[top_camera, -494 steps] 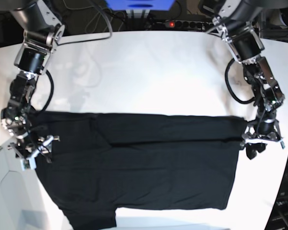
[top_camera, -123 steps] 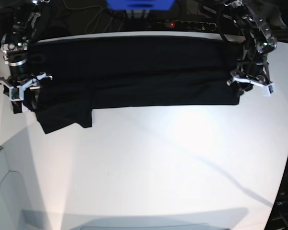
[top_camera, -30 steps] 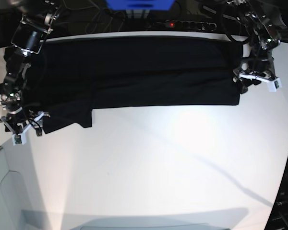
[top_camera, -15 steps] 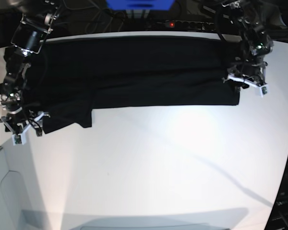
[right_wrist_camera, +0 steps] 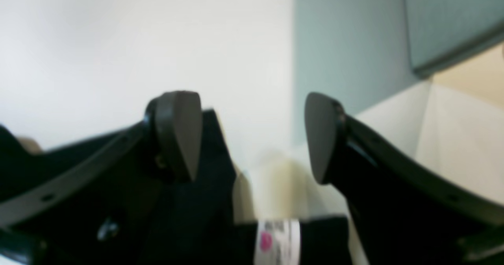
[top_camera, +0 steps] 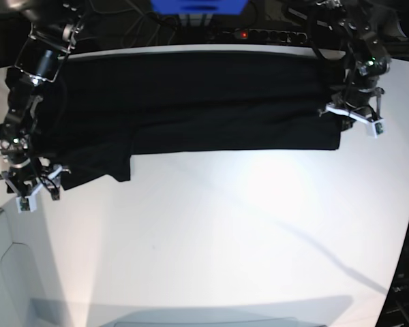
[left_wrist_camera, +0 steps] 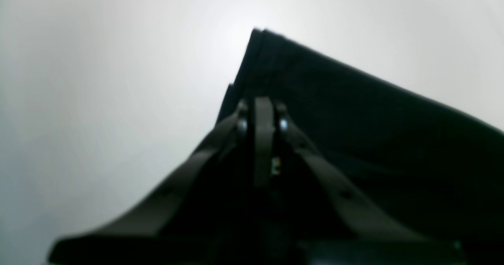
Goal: Fold the T-shirt properly
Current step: 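Adjust the folded edge with both grippers, smoothing it flat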
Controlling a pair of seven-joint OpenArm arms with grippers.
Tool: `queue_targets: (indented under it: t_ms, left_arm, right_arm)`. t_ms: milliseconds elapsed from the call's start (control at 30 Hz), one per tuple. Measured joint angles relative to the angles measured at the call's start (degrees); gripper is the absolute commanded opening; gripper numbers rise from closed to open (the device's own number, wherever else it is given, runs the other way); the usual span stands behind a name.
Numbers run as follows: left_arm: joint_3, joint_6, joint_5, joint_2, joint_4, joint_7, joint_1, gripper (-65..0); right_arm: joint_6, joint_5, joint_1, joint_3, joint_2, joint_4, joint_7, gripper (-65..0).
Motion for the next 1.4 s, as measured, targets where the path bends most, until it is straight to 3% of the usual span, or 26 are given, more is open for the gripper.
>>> queue_targets:
  t_ms: [767,900,1100,1400]
  left_arm:
    - [-0.04,-0.13,-0.28,0.02,2.27,-0.22,0.28,-64.9]
    - [-0.04,-0.13,-0.28,0.02,2.27,-0.24,0.28,-64.9]
    - [-2.01,-0.13,-0.28,0.02,2.27,-0.04,0.13,-64.9]
    - [-2.6,-0.22,-0.35,0.04,2.21,-0.04,0.13,-64.9]
  right_arm:
    - [-0.02,0.28,-0.59,-6.32,1.73,-9.57,0.85,-24.0]
    - [-0.02,0.66,-0.68,-6.34,1.73,-9.57,0.85,-33.2]
    - [0.0,0.15,-0.87,-6.27,1.7,-8.15,-0.07,-65.0]
    - [0.02,-0.48,-7.93,-6.01,2.25,9.49,-0.28,-65.0]
